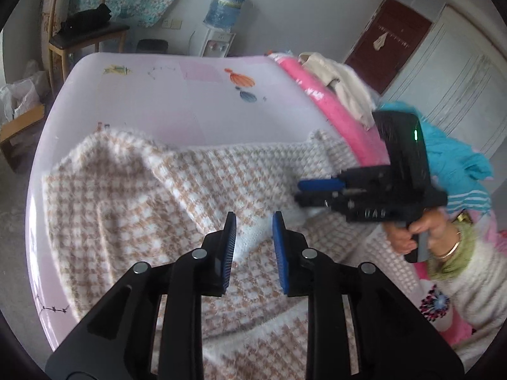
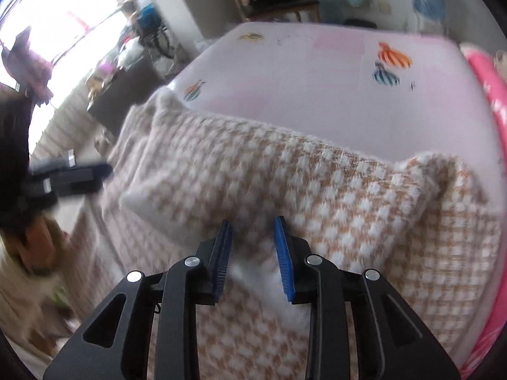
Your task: Fold large clothes
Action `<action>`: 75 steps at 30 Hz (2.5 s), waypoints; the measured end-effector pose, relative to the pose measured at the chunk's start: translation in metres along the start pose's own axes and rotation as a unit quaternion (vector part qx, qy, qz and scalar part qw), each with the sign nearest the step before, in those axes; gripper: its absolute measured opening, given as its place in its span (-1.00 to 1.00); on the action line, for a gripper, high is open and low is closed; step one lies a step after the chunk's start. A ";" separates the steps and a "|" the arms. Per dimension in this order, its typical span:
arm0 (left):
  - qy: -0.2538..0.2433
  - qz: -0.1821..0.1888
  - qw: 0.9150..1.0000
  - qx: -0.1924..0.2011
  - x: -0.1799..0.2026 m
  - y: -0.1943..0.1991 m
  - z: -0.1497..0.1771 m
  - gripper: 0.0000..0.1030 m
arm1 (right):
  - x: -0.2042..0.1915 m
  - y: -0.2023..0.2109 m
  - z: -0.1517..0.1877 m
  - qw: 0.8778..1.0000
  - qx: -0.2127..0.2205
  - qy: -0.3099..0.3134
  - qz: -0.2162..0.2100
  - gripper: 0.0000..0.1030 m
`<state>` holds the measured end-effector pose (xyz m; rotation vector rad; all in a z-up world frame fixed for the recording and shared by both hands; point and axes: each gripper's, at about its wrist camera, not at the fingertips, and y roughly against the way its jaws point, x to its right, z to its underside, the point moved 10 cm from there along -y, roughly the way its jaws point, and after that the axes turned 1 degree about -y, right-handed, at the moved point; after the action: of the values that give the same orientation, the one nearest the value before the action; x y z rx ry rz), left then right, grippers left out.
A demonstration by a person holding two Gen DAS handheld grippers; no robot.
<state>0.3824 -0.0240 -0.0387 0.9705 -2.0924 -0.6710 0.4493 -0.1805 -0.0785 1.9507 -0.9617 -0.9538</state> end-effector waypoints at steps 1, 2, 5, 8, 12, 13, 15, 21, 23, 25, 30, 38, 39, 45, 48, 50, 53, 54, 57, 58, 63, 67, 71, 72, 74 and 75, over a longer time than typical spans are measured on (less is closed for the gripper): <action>0.001 0.006 1.000 0.006 0.000 0.003 -0.006 -0.56 | -0.001 0.004 0.000 1.000 -0.002 0.003 0.000 -0.45; 0.003 0.010 1.000 0.012 -0.001 0.004 -0.015 -0.55 | -0.001 0.011 -0.004 1.000 -0.002 0.003 -0.004 -0.45; 0.014 0.000 1.000 0.020 -0.006 -0.006 -0.040 -0.43 | 0.010 0.037 -0.031 0.999 0.035 0.006 0.018 -0.45; 0.046 -0.016 0.999 0.006 -0.019 -0.035 -0.055 -0.42 | 0.030 0.043 -0.050 0.998 0.054 -0.018 0.041 -0.44; 0.076 -0.076 0.993 -0.045 -0.057 -0.078 -0.038 -0.55 | 0.067 0.009 -0.036 0.997 0.010 -0.036 0.074 -0.45; 0.079 -0.076 0.993 -0.050 -0.062 -0.081 -0.031 -0.62 | 0.069 0.004 -0.030 0.997 0.006 -0.033 0.068 -0.45; 0.070 -0.071 0.994 -0.044 -0.063 -0.075 -0.029 -0.64 | 0.069 0.009 -0.022 0.998 0.012 -0.023 0.062 -0.45; 0.015 -0.067 0.997 -0.021 -0.039 -0.056 -0.045 -0.64 | 0.053 0.027 -0.038 0.998 0.023 -0.022 0.046 -0.45; -0.005 -0.034 0.999 -0.016 -0.013 -0.059 -0.050 -0.61 | 0.026 0.030 -0.050 0.999 0.042 0.003 0.013 -0.45; -0.029 -0.012 0.999 -0.041 0.013 -0.076 -0.044 -0.60 | 0.003 0.019 -0.047 0.999 0.030 0.033 -0.004 -0.45; -0.073 -0.058 0.992 -0.086 0.020 -0.091 -0.006 -0.60 | 0.004 0.002 0.005 0.993 -0.021 0.109 0.035 -0.45; -0.028 -0.024 0.996 -0.086 0.008 -0.076 0.005 -0.60 | 0.024 0.055 0.015 0.994 -0.021 0.084 0.071 -0.46; -0.027 -0.025 0.996 -0.084 0.008 -0.077 0.006 -0.60 | 0.019 0.059 0.007 0.994 -0.008 0.085 0.068 -0.46; -0.021 -0.027 0.997 -0.069 0.008 -0.079 0.006 -0.60 | 0.032 0.023 0.009 0.986 -0.032 0.107 0.125 -0.44; -0.013 -0.021 0.997 -0.067 0.006 -0.076 0.008 -0.60 | 0.046 0.027 0.014 0.992 -0.039 0.067 0.096 -0.44; -0.014 -0.022 0.998 -0.064 0.007 -0.076 0.008 -0.60 | 0.049 0.040 0.008 0.994 -0.036 0.035 0.100 -0.44; -0.014 -0.020 0.998 -0.057 0.006 -0.074 0.009 -0.60 | 0.027 0.048 -0.018 0.997 0.002 0.034 0.067 -0.43; -0.012 -0.020 0.998 -0.056 0.006 -0.074 0.009 -0.60 | 0.020 0.049 -0.025 0.997 0.012 0.036 0.061 -0.41; -0.004 -0.020 0.998 -0.052 0.005 -0.073 0.010 -0.60 | -0.007 0.031 -0.055 0.996 0.040 0.058 0.048 -0.40; -0.002 -0.023 0.998 -0.050 0.005 -0.072 0.010 -0.60 | -0.009 0.024 -0.059 0.996 0.039 0.059 0.045 -0.40; 0.004 -0.025 0.999 -0.042 0.004 -0.071 0.011 -0.60 | -0.009 -0.031 -0.054 0.997 0.015 0.056 0.042 -0.39; 0.007 -0.022 0.998 -0.050 0.004 -0.065 0.008 -0.60 | -0.007 -0.012 -0.053 0.999 0.013 0.028 0.032 -0.39; -0.003 -0.020 1.000 -0.012 0.007 -0.040 -0.016 -0.59 | -0.004 0.018 -0.044 0.998 0.040 0.029 0.038 -0.39; -0.002 -0.024 1.000 -0.001 0.005 -0.036 -0.025 -0.57 | -0.001 0.019 -0.041 0.998 0.042 0.027 0.043 -0.38; 0.011 -0.035 0.999 0.007 -0.002 -0.038 -0.037 -0.53 | 0.006 0.010 -0.034 0.998 0.028 0.027 0.051 -0.38; 0.020 -0.041 0.999 -0.001 -0.008 -0.046 -0.038 -0.53 | 0.010 -0.002 -0.029 0.998 0.015 0.024 0.058 -0.35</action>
<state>0.4357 -0.0500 -0.0511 1.0649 -2.0253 -0.6904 0.4790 -0.1798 -0.0696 1.9109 -1.0541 -0.8280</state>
